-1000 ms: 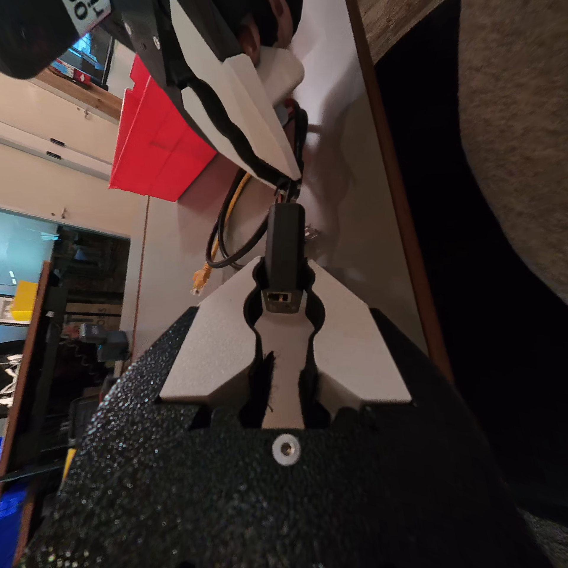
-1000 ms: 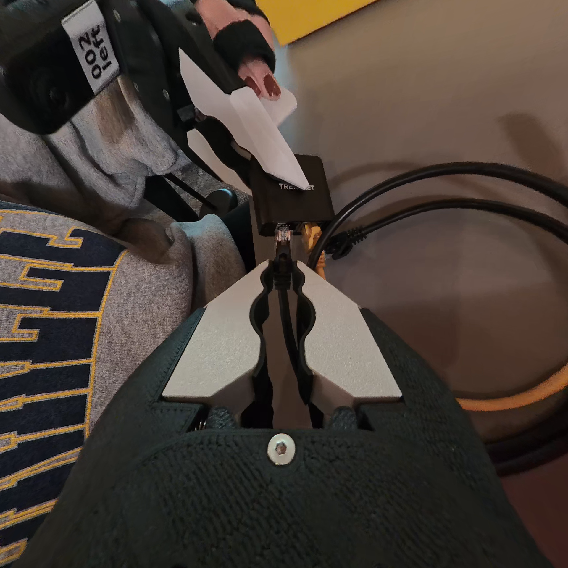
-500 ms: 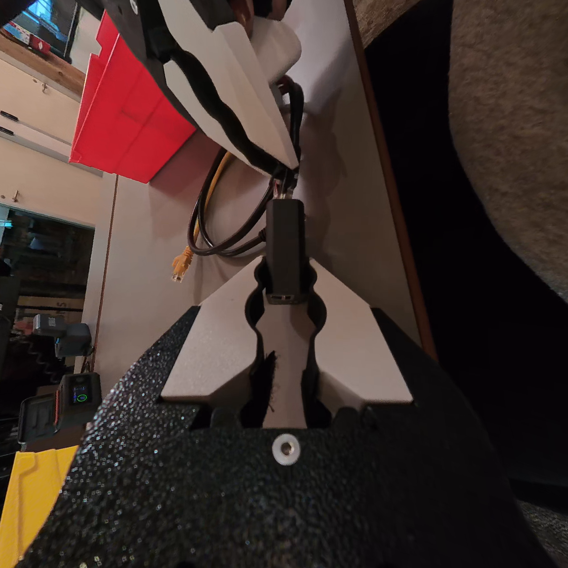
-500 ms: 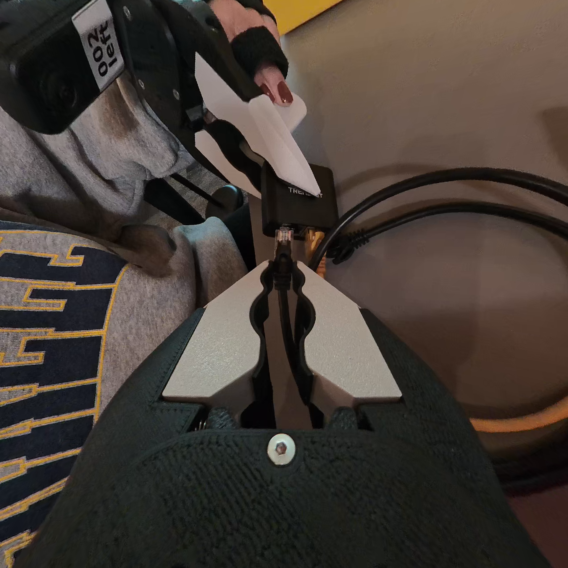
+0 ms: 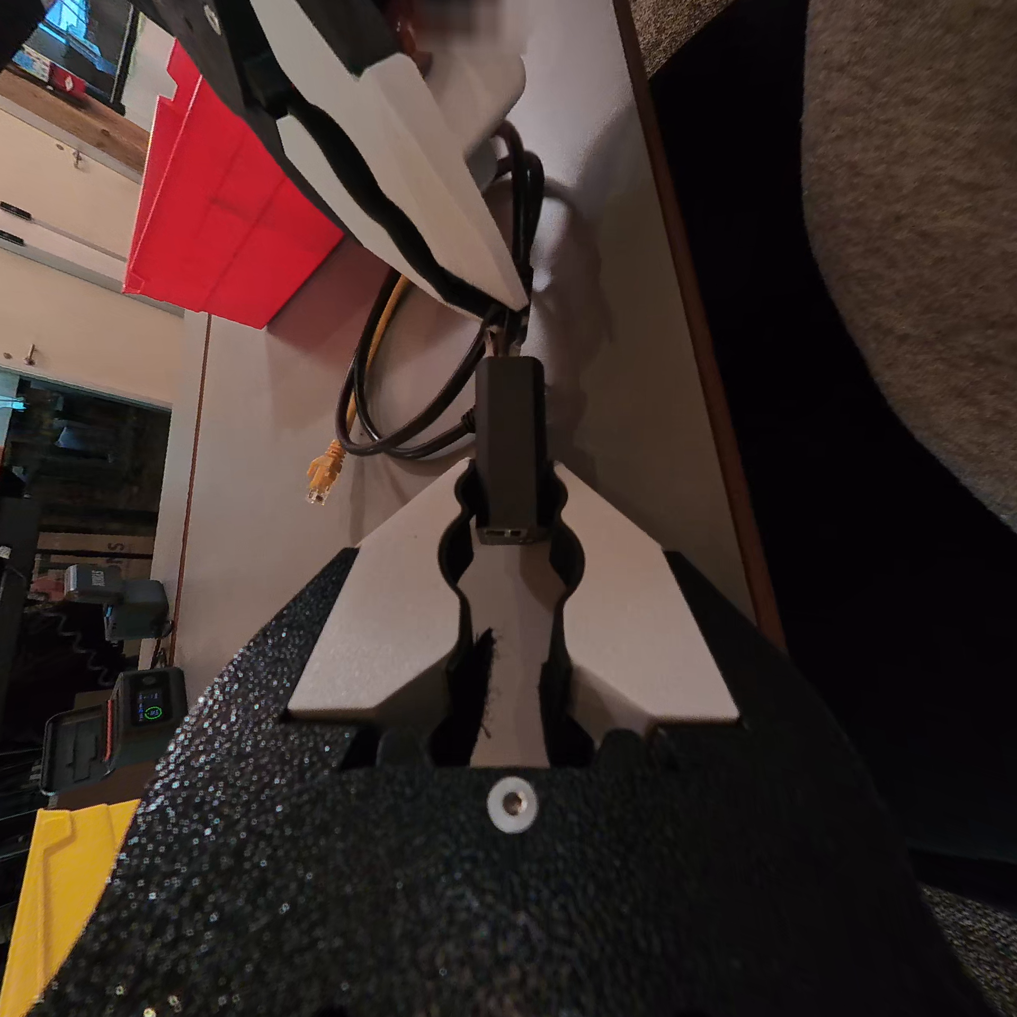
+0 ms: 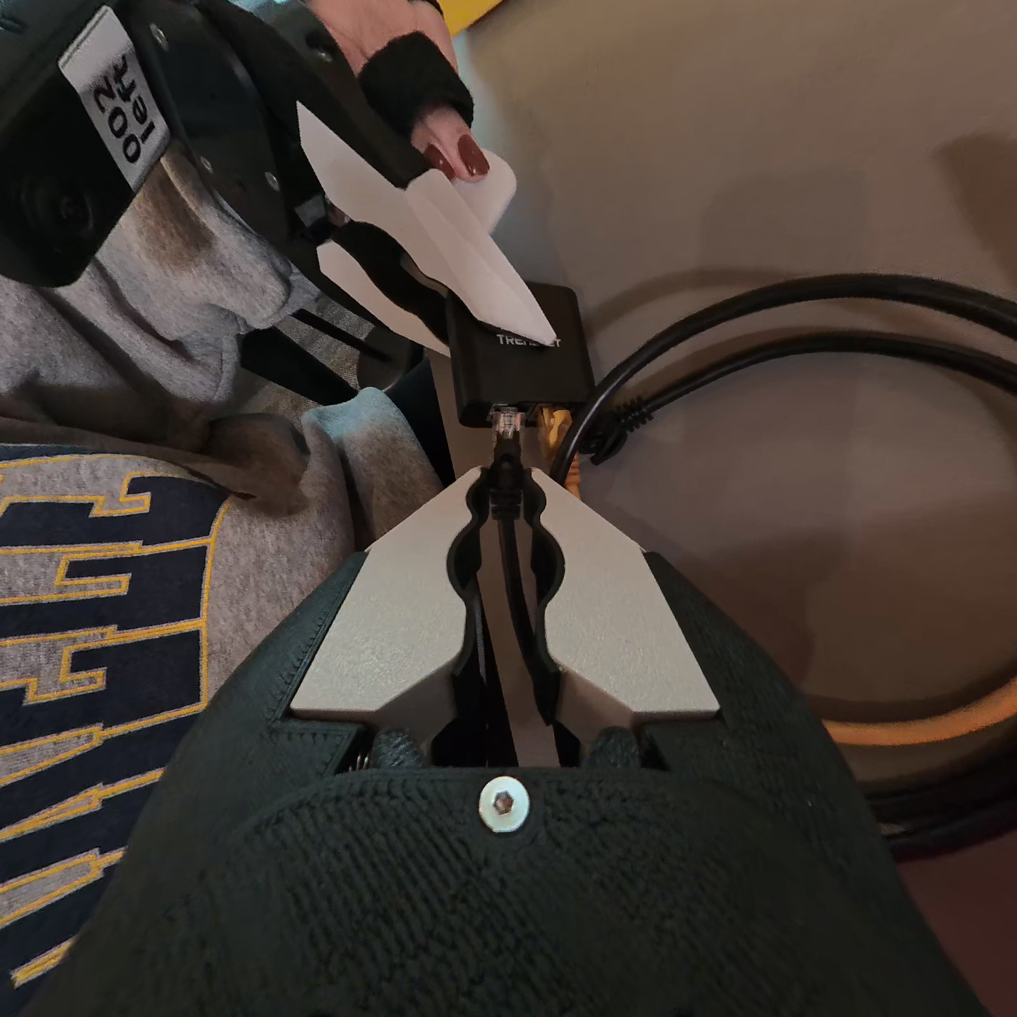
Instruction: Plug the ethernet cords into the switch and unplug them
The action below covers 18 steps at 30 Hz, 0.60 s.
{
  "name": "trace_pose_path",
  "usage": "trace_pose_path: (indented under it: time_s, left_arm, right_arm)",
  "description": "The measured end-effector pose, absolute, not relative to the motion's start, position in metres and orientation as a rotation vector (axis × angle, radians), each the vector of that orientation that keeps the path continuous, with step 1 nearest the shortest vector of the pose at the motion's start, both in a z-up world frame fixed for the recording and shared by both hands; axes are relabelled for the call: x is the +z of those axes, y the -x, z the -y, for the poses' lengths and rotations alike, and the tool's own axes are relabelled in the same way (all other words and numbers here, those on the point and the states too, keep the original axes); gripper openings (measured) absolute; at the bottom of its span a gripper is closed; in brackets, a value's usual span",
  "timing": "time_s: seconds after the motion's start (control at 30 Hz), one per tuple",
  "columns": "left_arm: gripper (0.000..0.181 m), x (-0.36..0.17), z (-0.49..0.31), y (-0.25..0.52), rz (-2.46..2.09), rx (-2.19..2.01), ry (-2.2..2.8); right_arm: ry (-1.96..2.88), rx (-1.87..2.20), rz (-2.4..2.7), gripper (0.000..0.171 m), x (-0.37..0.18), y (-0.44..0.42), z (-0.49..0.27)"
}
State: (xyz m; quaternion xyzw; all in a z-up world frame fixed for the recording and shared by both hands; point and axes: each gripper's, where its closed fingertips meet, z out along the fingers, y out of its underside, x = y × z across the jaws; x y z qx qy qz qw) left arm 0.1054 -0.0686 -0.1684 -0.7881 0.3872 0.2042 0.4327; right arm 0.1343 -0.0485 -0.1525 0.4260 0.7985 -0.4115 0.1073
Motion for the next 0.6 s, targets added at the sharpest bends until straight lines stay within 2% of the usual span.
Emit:
trace_pose_path:
  time_s: [0.37, 0.6]
  left_arm:
    - [0.021, -0.1687, 0.0696, -0.1054, -0.984, 0.534, 1.966]
    - [0.022, -0.1691, 0.0702, -0.1052, -1.008, 0.568, 1.968]
  right_arm:
    - [-1.068, -1.254, -2.541, 0.01, -0.1553, -0.1309, 0.0469]
    - [-1.094, -1.316, -2.356, 0.009, -0.1527, -0.1315, 0.0486]
